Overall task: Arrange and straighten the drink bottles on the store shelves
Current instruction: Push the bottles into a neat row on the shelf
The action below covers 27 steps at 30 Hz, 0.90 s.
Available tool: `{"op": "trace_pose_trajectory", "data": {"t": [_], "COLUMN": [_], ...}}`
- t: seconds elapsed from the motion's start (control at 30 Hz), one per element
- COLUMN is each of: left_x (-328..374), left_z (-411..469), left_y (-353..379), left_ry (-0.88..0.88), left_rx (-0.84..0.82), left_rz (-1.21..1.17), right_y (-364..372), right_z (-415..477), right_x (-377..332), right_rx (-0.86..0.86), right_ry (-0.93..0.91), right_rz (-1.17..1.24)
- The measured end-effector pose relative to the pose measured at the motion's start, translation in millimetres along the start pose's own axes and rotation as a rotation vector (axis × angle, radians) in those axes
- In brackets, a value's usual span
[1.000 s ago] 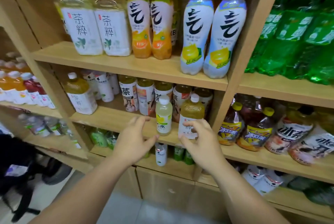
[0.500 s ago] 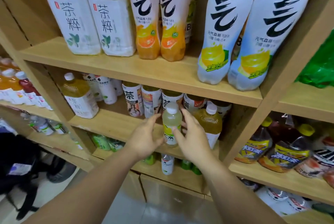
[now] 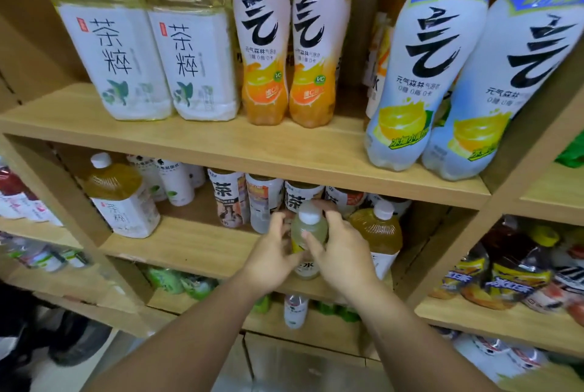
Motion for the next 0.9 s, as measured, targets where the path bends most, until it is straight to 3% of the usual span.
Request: {"op": "trace_pose_trajectory", "data": {"t": [0.1, 0.3, 0.53, 0.8, 0.9], "left_x": [0, -14, -4, 56, 77], "left_z": [-1, -27, -79, -141, -149], "left_y": [-11, -53, -152, -266, -308], "left_ry": [0.025, 0.043, 0.161, 0.479, 0.524], "left_rx": [-0.038, -0.092, -0.105, 0.256, 0.409], "left_rz": [0.058, -0.117, -0.184, -0.099, -0.108], "right_y": [4, 26, 27, -14, -27], "right_z": [-1, -11, -14, 10, 29], "right_x": [-9, -54, -149, -276, -291], "right_rx": [0.062, 0.132, 0.236, 0.345, 0.403], "right_ry": [-0.006, -0.032, -0.174, -0.421, -0.447], "right_rz": [0.004, 0.193, 0.359, 0.576, 0.526]}}
Point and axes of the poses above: each hand's wrist, its own z-axis towards the middle knuckle, its own y-axis out of the palm, x = y × z, the point moved 2 cm from there along z, towards the middle knuckle, and after that the axes turned 11 degrees about -y, right-handed, at the moved point
